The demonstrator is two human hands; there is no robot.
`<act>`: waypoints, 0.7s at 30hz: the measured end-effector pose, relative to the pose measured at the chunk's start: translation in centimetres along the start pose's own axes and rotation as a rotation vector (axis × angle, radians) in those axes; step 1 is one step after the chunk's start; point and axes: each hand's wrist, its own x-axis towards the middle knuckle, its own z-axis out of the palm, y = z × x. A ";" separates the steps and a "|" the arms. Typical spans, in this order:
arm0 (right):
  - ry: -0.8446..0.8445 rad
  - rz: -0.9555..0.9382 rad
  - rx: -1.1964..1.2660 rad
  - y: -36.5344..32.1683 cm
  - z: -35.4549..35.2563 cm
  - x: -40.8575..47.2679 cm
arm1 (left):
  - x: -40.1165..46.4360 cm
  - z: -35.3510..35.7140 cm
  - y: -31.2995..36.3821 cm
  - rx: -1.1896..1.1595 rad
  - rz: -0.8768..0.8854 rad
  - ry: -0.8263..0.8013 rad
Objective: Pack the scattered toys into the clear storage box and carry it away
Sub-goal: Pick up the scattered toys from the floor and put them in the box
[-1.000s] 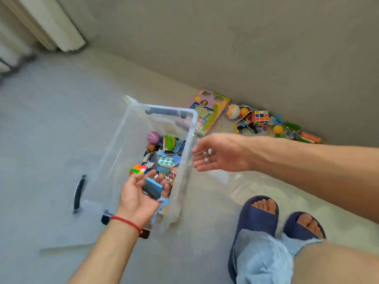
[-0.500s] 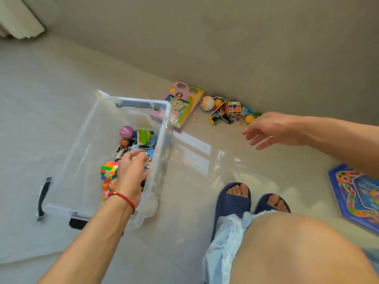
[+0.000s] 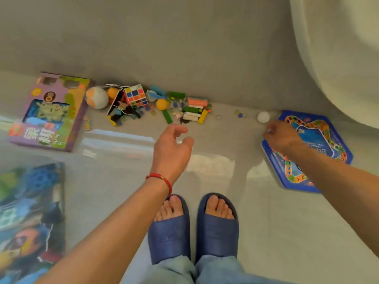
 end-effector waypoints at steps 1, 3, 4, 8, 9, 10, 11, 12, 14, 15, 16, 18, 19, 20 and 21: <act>0.058 -0.037 0.000 0.3 1.0 1.1 | 1.2 1.6 -0.2 0.022 -0.002 -0.042; 0.169 -0.139 -0.040 0.8 2.6 3.6 | 3.4 4.3 -0.8 0.058 -0.003 -0.103; 0.201 -0.179 -0.076 1.1 3.2 4.9 | 4.3 5.3 -1.0 0.066 -0.012 -0.121; 0.261 -0.115 -0.133 0.9 4.6 7.7 | 7.1 8.0 -2.4 0.023 -0.068 -0.118; 0.282 -0.070 -0.119 0.8 4.9 7.5 | 7.4 8.4 -2.7 -0.005 -0.090 -0.122; 0.308 -0.055 -0.073 0.5 5.1 6.8 | 7.5 8.9 -2.9 -0.049 -0.114 -0.135; 0.332 -0.083 0.012 -0.1 5.3 5.6 | 7.5 9.2 -3.0 -0.108 -0.138 -0.153; 0.335 -0.149 0.131 -0.8 5.5 4.0 | 7.5 9.6 -3.0 -0.184 -0.172 -0.177; 0.275 -0.343 0.359 -2.6 5.8 0.3 | 7.3 10.3 -2.7 -0.377 -0.283 -0.251; 0.227 -0.431 0.403 -3.5 6.0 -1.5 | 7.4 10.6 -2.7 -0.478 -0.340 -0.305; 0.173 -0.509 0.393 -4.4 6.1 -2.9 | 7.5 10.8 -2.8 -0.578 -0.378 -0.368; 0.082 -0.628 0.332 -5.1 6.6 -3.8 | 7.7 11.1 -3.0 -0.714 -0.397 -0.449; 0.054 -0.641 0.339 -5.2 6.7 -3.3 | 7.9 11.1 -3.1 -0.750 -0.396 -0.435; 0.057 -0.612 0.370 -5.1 6.7 -2.4 | 8.1 11.1 -3.1 -0.762 -0.412 -0.392; 0.115 -0.562 0.384 -4.8 6.9 -1.0 | 8.4 11.1 -3.2 -0.726 -0.433 -0.336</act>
